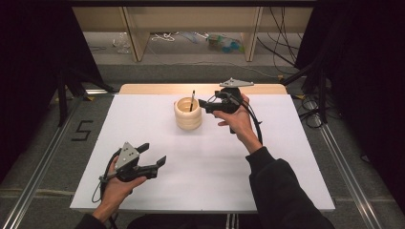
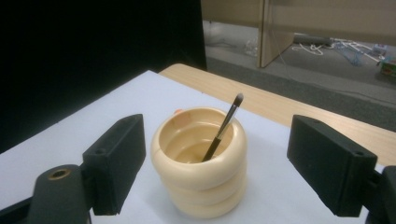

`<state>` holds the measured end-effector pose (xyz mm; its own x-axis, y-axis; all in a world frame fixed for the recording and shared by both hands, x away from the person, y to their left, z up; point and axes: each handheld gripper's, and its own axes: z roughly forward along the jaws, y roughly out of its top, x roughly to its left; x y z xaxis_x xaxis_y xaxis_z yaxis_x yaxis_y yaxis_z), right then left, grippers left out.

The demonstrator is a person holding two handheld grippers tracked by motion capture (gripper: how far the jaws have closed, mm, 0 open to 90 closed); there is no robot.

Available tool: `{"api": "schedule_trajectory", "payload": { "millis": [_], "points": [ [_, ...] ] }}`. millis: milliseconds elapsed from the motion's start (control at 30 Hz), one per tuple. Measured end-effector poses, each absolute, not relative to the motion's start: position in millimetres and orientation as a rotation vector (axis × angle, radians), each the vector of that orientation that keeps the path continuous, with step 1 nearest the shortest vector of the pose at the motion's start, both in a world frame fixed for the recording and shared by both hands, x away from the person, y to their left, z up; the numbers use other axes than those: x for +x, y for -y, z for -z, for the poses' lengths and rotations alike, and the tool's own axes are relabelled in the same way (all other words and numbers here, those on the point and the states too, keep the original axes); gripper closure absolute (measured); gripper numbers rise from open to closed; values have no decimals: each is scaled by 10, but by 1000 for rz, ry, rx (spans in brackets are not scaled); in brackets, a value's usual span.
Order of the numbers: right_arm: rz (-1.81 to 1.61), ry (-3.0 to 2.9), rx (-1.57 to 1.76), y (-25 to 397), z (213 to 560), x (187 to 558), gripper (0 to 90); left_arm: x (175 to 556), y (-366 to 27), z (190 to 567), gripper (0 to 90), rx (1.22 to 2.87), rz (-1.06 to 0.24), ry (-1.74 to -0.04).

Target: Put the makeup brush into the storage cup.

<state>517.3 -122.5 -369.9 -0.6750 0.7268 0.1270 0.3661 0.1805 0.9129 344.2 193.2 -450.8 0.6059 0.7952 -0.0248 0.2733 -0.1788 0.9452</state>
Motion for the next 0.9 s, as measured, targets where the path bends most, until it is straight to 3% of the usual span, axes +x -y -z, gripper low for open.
{"api": "schedule_trajectory", "payload": {
  "millis": [900],
  "points": [
    [-1472, -2164, 970, 1588, 3797, 4720, 199, 3445, -1932, 4496, 195, 1726, -585, -888]
  ]
}}
